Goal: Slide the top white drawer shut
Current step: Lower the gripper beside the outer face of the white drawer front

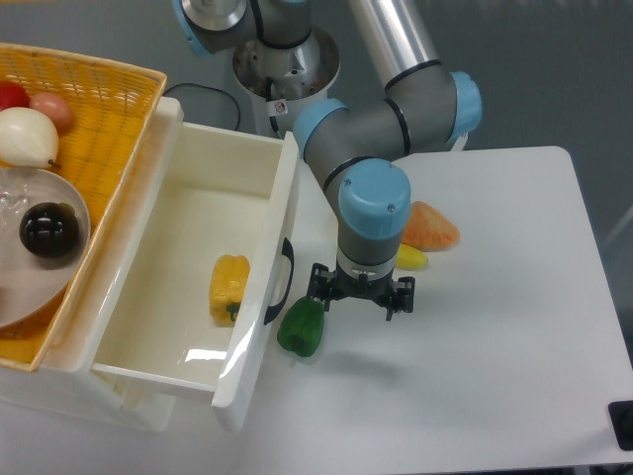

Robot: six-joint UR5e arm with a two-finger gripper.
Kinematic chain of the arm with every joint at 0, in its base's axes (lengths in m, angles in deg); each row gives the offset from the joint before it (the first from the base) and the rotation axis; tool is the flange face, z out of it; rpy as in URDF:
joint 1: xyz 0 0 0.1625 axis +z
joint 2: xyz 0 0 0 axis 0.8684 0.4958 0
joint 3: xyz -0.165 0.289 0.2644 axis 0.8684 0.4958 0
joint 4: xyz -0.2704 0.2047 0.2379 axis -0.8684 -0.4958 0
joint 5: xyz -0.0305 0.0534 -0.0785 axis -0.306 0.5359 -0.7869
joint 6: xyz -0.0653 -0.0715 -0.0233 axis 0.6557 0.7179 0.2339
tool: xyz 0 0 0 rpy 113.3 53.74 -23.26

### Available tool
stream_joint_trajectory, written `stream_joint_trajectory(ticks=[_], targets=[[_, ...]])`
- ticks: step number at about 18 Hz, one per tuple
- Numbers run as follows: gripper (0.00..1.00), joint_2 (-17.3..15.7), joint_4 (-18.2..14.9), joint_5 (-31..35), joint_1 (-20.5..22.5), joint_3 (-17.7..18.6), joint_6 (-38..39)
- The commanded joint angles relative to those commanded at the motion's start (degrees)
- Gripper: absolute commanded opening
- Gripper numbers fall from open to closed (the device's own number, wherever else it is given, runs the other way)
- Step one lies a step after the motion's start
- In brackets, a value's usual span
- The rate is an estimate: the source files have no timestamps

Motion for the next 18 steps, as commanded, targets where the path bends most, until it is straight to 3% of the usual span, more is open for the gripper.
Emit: stream_joint_trajectory(ticks=[18], targets=[[1.00,-0.53,-0.09,-2.90,-0.09,0.44,-0.35]])
